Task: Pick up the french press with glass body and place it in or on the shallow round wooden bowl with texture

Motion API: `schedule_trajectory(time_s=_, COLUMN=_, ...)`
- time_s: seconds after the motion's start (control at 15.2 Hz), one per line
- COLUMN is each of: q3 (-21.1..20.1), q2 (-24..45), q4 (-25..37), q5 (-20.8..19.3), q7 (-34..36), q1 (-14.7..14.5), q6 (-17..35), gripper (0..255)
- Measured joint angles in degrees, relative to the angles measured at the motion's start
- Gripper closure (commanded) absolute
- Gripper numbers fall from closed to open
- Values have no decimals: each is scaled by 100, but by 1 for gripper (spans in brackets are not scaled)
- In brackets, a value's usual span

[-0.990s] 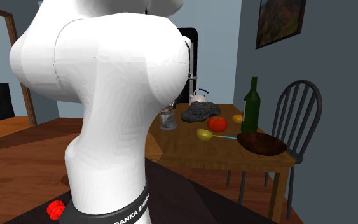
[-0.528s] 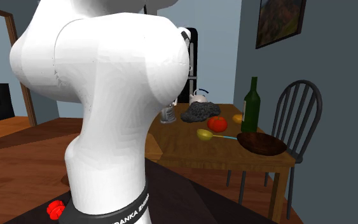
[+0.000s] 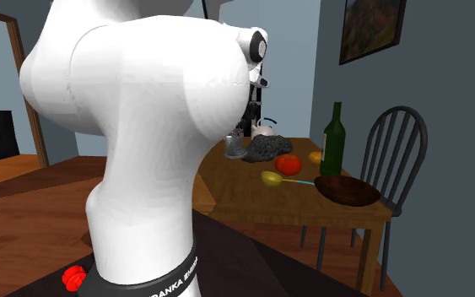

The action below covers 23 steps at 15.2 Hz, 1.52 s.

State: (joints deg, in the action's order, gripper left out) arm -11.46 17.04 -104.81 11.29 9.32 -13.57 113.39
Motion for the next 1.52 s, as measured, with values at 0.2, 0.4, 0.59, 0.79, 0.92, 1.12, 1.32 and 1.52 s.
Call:
schedule_trajectory(time_s=0.2, q3=143, q2=-7, q4=-67, q5=-13, q7=-373, q1=240, q6=-24, gripper=255)
schedule_trajectory(time_s=0.4, q3=285, q2=14, q4=38, q5=-48, q7=-706, q1=470, q6=-180, gripper=255)
schedule_trajectory(time_s=0.59, q3=426, q2=212, q4=316, q5=-106, q7=-1017, q1=682, q6=-325, gripper=255)
schedule_trajectory(time_s=0.79, q3=566, q2=299, q4=479, q5=-147, q7=-1355, q1=916, q6=-467, gripper=255)
schedule_trajectory(time_s=0.92, q3=657, q2=450, q4=661, q5=-179, q7=-1573, q1=1065, q6=-538, gripper=255)
schedule_trajectory(time_s=1.12, q3=784, q2=619, q4=981, q5=-226, q7=-1877, q1=1288, q6=-747, gripper=255)
schedule_trajectory(time_s=1.32, q3=902, q2=880, q4=1376, q5=-271, q7=-2174, q1=1508, q6=-933, gripper=255)
schedule_trajectory(time_s=1.52, q3=1006, q2=1174, q4=1835, q5=-311, q7=-2451, q1=1722, q6=-1141, gripper=255)
